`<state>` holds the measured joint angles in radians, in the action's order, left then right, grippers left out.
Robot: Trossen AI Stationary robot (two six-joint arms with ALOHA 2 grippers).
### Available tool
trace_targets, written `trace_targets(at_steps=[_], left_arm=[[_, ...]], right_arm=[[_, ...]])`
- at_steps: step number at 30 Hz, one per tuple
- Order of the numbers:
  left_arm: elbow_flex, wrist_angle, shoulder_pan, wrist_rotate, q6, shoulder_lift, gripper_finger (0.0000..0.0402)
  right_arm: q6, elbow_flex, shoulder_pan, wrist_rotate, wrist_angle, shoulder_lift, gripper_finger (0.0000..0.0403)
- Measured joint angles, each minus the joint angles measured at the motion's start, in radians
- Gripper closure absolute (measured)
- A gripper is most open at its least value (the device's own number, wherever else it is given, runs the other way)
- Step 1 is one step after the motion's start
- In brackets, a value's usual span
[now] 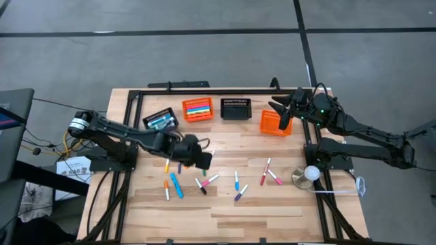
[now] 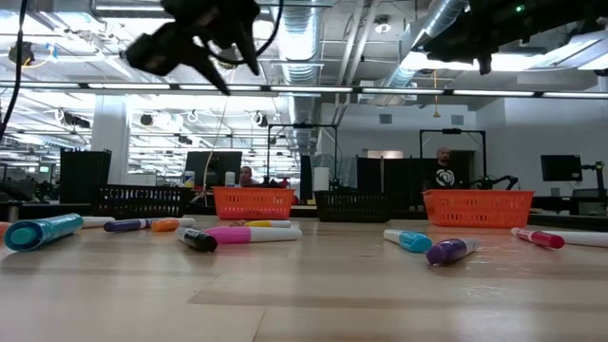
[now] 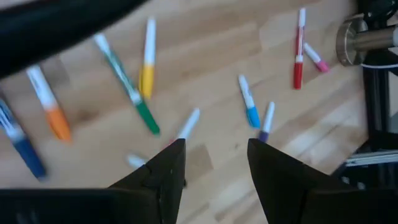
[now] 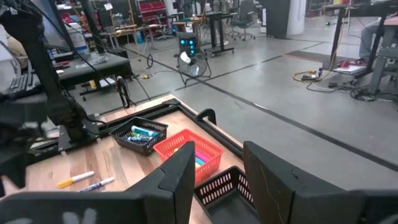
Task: Pick & Place Markers
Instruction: Put the large light blue highlighter pen into the left orange bin
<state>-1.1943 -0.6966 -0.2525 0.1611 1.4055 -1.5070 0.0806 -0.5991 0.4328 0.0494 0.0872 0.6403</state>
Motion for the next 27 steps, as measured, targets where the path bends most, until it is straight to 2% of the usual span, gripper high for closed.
trace_targets(at_steps=[8,12,16,23,27], left_arm=[[0.159,-0.006,-0.151,-0.006,0.463,-0.004,0.0229],[0.227,0.001,-0.208,-0.012,0.619,-0.004,0.0229],[0.27,0.013,-0.225,-0.015,0.687,-0.004,0.0229],[0.289,0.028,-0.214,-0.039,0.704,-0.004,0.0229],[0.289,0.024,-0.214,-0.094,0.725,-0.004,0.0235]], right_arm=[[0.0,0.0,-0.001,-0.002,-0.005,0.0,0.0278],[-0.001,0.0,-0.001,-0.008,-0.005,0.0,0.0278],[-0.008,0.0,-0.001,-0.008,-0.005,0.0,0.0278],[-0.01,0.0,-0.001,-0.015,0.002,0.0,0.0278],[-0.01,0.0,-0.001,-0.024,0.017,0.0,0.0278]])
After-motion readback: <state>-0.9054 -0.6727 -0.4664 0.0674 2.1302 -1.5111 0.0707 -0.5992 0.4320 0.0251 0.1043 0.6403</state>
